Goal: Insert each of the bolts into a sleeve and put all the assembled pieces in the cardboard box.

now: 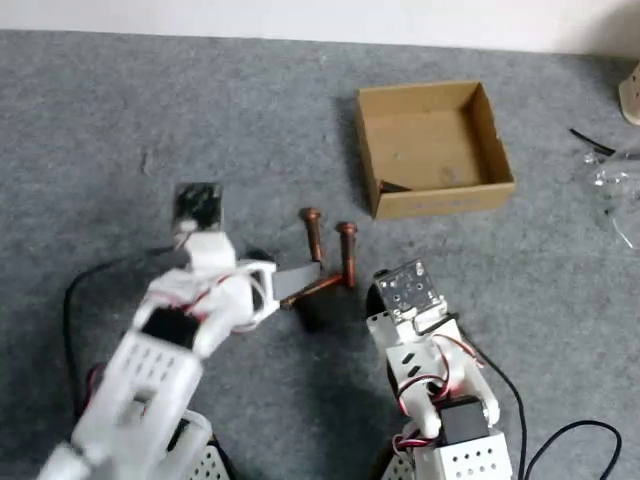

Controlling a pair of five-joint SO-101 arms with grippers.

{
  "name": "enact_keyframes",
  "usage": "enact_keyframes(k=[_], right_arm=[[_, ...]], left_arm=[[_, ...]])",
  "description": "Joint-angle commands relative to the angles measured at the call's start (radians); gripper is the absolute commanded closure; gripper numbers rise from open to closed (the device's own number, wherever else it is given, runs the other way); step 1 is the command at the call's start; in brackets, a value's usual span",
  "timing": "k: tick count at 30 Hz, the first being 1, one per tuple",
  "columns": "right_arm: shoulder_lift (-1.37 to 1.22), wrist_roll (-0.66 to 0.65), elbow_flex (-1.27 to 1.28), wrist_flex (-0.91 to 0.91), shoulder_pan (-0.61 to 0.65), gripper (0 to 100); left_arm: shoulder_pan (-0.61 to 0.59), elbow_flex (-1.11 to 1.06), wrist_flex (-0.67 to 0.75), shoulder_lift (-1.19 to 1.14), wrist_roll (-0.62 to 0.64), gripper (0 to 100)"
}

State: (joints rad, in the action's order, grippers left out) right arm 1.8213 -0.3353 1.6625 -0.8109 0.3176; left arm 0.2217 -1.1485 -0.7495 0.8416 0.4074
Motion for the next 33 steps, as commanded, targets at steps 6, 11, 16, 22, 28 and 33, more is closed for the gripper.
enact_keyframes(k=[6,11,16,22,28,33], right_arm=[[0.018,-0.011,0.002,0.015,-0.012,99.5],[0.018,-0.011,0.005,0.035,-0.012,99.5],[0.018,-0.011,0.005,0.035,-0.012,99.5],[0.018,-0.011,0.005,0.035,-0.008,99.5],[0.018,-0.011,0.005,0.035,-0.008,99.5],[0.018,-0.011,0.005,0.035,-0.008,99.5]], left_arm=[[0.025,0.26,-0.006,-0.375,-0.002,59],[0.053,0.363,-0.006,-0.443,-0.002,59],[0.136,0.561,-0.135,-0.538,-0.002,59],[0.122,0.901,-0.307,-0.817,0.0,59],[0.093,1.125,-0.33,-1.055,0.0,59],[0.07,1.224,-0.333,-1.204,0.058,63]])
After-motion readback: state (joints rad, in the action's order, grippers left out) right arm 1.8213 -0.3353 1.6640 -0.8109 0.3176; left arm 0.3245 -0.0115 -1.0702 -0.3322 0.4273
